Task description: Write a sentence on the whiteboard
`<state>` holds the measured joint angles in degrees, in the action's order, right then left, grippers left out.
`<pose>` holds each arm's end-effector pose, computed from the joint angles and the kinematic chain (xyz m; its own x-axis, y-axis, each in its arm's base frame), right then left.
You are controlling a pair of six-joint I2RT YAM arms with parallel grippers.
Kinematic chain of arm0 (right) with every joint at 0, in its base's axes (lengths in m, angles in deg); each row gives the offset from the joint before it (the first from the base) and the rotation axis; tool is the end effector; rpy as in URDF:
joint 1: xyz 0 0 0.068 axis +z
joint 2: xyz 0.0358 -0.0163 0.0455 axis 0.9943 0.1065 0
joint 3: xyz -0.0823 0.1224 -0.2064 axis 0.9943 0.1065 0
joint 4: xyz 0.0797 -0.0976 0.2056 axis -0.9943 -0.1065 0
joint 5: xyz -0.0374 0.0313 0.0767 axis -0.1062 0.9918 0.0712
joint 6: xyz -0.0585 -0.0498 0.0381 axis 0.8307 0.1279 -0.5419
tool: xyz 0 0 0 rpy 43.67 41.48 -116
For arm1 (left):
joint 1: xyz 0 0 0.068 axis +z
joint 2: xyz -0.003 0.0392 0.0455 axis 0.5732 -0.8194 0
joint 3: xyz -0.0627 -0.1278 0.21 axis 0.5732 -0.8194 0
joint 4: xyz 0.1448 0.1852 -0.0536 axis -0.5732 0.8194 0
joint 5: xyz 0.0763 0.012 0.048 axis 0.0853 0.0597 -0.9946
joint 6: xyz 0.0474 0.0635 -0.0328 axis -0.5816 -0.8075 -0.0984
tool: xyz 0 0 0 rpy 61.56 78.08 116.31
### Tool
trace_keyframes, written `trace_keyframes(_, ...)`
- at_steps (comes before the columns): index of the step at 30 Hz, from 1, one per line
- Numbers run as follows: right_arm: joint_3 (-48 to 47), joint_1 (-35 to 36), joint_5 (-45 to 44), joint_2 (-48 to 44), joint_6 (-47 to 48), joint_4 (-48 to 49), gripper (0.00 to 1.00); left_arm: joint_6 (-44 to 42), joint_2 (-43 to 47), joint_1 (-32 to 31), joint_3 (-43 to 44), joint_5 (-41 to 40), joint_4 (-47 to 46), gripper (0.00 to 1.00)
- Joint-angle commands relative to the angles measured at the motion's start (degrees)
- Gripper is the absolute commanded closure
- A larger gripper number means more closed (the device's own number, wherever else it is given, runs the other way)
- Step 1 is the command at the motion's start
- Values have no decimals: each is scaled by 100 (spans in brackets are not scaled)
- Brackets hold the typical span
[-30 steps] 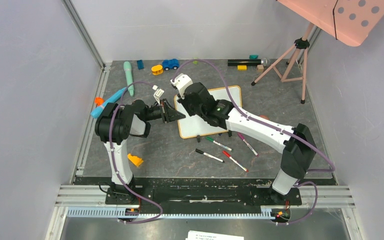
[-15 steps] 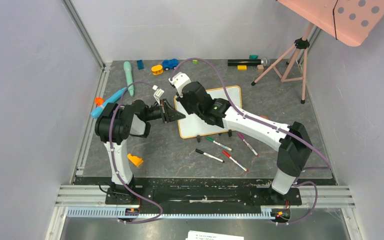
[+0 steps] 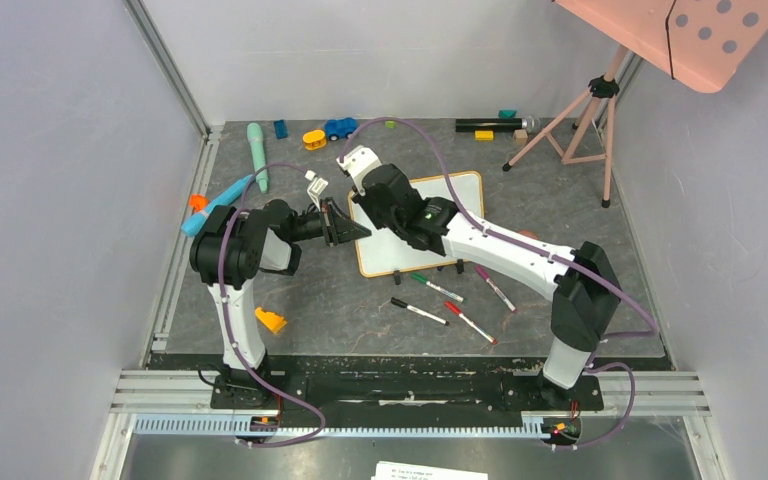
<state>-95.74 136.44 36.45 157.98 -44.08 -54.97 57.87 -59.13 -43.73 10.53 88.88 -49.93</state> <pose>0.2755 0.3160 0.2810 -0.2854 -0.4551 -0.8435 -0.5759 0.7849 -0.2286 0.3294 -0.1226 0.1370 -0.6039 -0.1567 -0.7815 0.7724 0.1273 -0.6223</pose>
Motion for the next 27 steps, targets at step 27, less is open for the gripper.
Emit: trace_keyframes(27, -186, 9, -191, 131, 48, 88, 100, -364, 211, -39, -38, 92, -487, 95)
